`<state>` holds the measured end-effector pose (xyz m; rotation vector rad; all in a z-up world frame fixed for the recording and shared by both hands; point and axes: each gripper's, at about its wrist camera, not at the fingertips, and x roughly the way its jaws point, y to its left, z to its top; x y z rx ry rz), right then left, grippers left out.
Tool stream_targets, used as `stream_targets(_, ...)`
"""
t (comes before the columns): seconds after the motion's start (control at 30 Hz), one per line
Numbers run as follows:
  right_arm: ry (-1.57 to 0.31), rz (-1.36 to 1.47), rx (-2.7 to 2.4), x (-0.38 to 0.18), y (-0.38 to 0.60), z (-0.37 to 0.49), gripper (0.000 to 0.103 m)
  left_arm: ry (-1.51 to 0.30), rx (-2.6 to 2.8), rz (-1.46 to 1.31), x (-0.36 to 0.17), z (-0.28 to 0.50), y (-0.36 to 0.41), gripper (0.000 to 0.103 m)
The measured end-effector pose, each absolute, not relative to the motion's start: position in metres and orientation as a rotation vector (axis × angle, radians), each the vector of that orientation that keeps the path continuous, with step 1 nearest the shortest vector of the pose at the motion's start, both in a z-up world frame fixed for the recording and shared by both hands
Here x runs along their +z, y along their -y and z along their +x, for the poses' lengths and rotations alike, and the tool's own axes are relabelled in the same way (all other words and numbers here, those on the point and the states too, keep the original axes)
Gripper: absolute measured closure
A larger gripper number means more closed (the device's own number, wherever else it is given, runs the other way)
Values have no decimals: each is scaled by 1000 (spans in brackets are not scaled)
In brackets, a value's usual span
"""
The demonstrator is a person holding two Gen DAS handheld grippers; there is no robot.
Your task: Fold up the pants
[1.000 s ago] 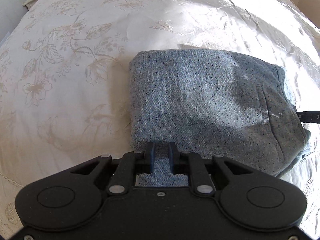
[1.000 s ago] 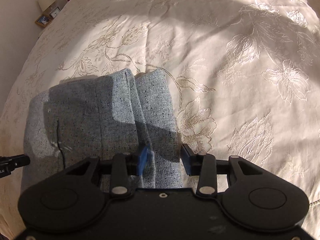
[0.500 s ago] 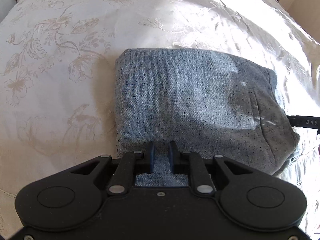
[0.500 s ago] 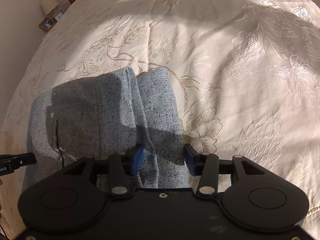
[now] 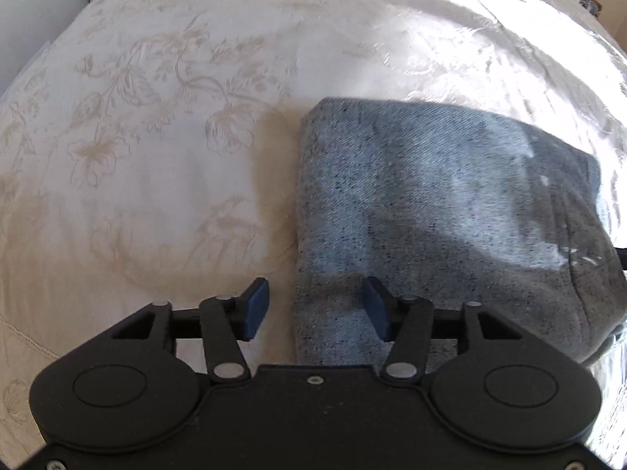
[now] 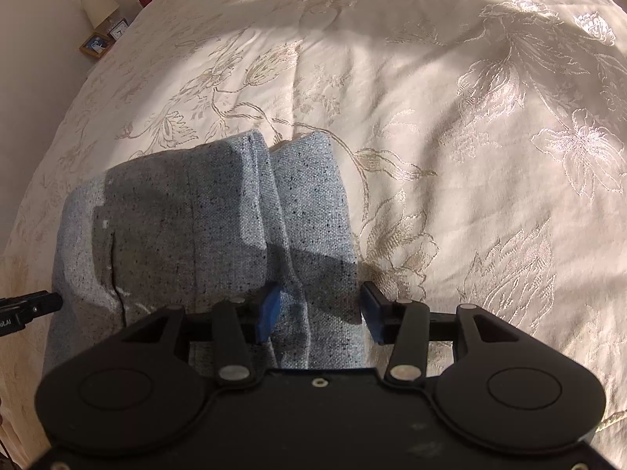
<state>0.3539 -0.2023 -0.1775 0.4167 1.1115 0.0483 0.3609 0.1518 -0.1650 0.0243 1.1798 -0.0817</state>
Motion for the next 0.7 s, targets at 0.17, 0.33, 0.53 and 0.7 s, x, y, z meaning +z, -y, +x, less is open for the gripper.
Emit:
stream_targets(0.17,-1114,421,48,-176,203,354,54,-1208,-68,-80,-175,376,-159,34)
stream_targets(0.33,-1108,418,51,-176,202,354,54,-1177,-85,-40,-178,373,-151,34)
stream_targets(0.53,-1106,416,61,-176,201,356,52,-1222,-103,-85,-181,379,-154,38)
stream_targets(0.7,-1111,394,86,-172,198,361,62,-1265,-134,-190,-174,381,-161,74)
